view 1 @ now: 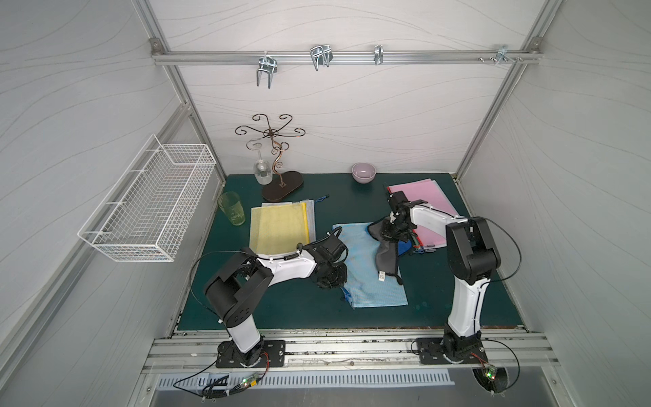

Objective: Wipe the document bag
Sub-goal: Wipe the dirt from the document bag.

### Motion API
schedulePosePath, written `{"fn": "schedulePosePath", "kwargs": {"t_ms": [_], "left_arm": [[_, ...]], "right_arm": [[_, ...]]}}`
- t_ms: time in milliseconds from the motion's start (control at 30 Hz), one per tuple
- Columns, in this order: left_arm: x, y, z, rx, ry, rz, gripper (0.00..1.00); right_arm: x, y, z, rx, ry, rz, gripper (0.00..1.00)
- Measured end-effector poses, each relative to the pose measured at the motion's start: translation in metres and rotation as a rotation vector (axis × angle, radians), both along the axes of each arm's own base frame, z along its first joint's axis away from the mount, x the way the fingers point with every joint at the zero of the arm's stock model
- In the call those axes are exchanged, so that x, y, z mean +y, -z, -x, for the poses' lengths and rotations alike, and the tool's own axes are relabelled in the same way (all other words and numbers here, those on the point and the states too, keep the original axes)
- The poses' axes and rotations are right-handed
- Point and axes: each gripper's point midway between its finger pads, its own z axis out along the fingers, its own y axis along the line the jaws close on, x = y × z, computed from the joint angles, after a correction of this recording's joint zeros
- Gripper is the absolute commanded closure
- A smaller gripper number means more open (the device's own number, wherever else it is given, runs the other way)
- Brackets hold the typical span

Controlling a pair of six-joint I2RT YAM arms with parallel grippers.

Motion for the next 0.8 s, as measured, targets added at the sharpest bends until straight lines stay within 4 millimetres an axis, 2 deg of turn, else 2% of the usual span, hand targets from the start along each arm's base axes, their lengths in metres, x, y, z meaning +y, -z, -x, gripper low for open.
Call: {"fn": "schedulePosePath", "kwargs": {"t_ms": [67, 133, 167, 233, 300, 367, 400, 500, 600, 700, 800], "left_arm": [[0.001, 0.000, 0.001, 0.002, -0.002, -0.002, 1.00], [0.001, 0.000, 0.001, 0.003, -0.002, -0.002, 1.00], [0.001, 0.000, 0.001, 0.003, -0.002, -0.002, 1.00], [0.001, 0.000, 0.001, 0.003, -0.002, -0.002, 1.00], [0.001, 0.000, 0.001, 0.003, -0.002, -0.002, 1.00], [0.001, 0.000, 0.001, 0.003, -0.002, -0.002, 1.00], [0.001, 0.000, 0.001, 0.003, -0.002, -0.002, 1.00], [0.001, 0.000, 0.001, 0.001, -0.003, -0.004, 1.00], [0.002, 0.000, 0.000, 0.001, -0.007, -0.004, 1.00], [0.003, 0.001, -0.002, 0.001, -0.014, -0.005, 1.00], [0.005, 0.001, -0.004, -0.002, -0.023, -0.008, 1.00]], "right_arm": [[-0.006, -0.001, -0.003, -0.011, -0.014, 0.025, 1.00], [0.007, -0.001, 0.007, 0.002, -0.081, 0.027, 1.00], [0.021, 0.000, 0.018, 0.018, -0.134, 0.012, 1.00], [0.057, 0.003, 0.051, 0.057, -0.254, -0.041, 1.00], [0.093, 0.003, 0.099, 0.111, -0.381, -0.105, 1.00], [0.112, 0.004, 0.153, 0.188, -0.474, -0.174, 1.00], [0.115, 0.004, 0.178, 0.234, -0.502, -0.206, 1.00], [0.093, 0.004, 0.224, 0.342, -0.474, -0.241, 1.00], [0.069, -0.003, 0.242, 0.376, -0.414, -0.230, 1.00], [0.044, -0.011, 0.242, 0.355, -0.325, -0.192, 1.00], [0.007, -0.019, 0.223, 0.279, -0.160, -0.136, 1.00]]}}
